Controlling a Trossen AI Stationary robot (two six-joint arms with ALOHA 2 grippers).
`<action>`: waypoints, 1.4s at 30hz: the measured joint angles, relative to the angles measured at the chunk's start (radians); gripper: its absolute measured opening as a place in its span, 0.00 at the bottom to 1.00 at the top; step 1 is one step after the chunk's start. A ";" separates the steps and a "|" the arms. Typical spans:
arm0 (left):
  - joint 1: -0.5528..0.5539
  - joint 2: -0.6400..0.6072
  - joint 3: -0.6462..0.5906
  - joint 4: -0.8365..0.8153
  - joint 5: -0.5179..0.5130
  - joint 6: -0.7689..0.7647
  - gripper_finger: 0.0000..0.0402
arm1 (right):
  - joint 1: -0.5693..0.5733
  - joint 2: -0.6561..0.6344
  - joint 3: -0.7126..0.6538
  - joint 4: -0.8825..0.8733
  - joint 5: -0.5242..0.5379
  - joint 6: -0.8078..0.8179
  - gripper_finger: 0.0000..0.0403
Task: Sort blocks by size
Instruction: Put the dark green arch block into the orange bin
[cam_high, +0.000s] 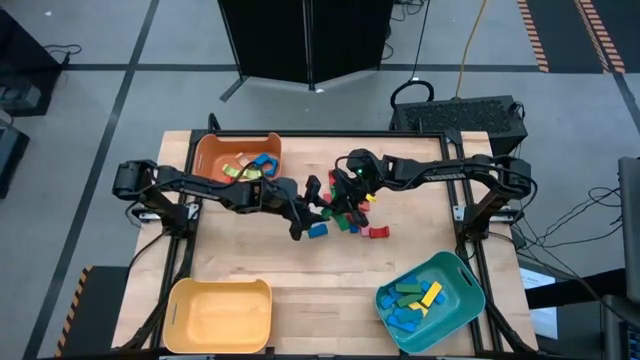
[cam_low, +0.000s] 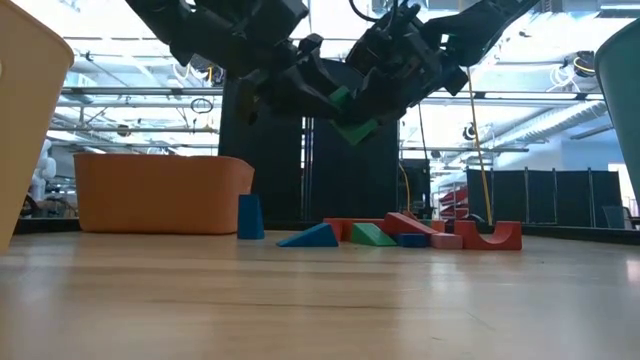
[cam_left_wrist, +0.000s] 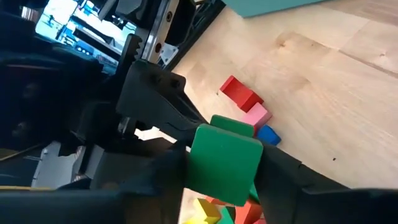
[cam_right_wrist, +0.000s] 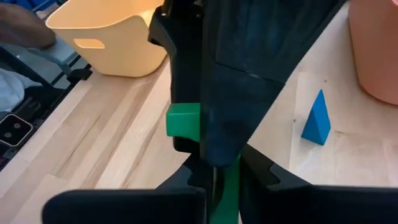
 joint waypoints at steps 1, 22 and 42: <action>0.000 0.000 0.000 0.000 0.000 0.004 0.36 | 0.000 0.000 0.000 -0.001 -0.002 0.000 0.08; 0.072 -0.175 -0.002 -0.240 -0.242 -0.280 0.34 | -0.002 -0.046 0.003 0.031 0.434 0.036 0.32; 0.252 -0.336 -0.002 -0.608 -0.486 -0.640 0.34 | -0.043 -0.156 0.000 -0.380 0.829 0.228 0.33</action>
